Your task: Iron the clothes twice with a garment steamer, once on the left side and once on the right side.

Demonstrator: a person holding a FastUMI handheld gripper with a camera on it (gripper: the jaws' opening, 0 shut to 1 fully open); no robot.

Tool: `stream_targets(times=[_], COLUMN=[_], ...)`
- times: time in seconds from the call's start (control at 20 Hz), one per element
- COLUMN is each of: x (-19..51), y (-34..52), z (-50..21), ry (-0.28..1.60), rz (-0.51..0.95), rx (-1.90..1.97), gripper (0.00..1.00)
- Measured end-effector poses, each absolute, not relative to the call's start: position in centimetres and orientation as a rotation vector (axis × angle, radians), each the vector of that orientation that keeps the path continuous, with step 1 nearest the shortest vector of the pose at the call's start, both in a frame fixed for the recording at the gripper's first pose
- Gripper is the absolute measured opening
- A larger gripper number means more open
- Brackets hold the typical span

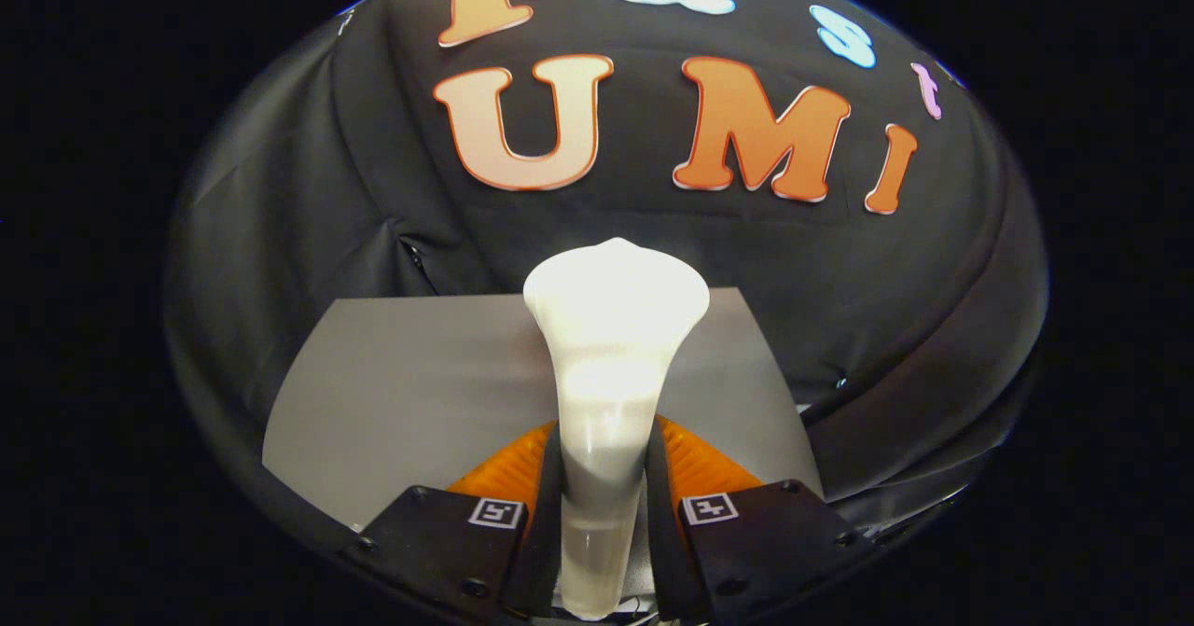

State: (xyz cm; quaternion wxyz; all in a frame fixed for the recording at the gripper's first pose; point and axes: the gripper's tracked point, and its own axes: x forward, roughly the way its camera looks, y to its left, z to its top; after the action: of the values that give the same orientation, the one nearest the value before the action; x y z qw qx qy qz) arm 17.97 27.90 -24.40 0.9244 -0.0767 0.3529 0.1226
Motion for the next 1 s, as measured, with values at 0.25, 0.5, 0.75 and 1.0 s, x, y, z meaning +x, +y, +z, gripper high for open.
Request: stream_targets(times=[0.25, 0.5, 0.75, 1.0], x=[14.8, 13.1, 11.5, 9.6], y=[27.8, 26.0, 22.2, 17.6], z=[-19.8, -15.6, -10.9, -6.0], ry=[0.591, 0.489, 0.399, 0.316], rz=[0.305, 0.315, 0.284, 0.251], rx=[-0.143, -0.105, -0.087, -0.049], gripper=[0.48, 0.47, 0.47, 0.47])
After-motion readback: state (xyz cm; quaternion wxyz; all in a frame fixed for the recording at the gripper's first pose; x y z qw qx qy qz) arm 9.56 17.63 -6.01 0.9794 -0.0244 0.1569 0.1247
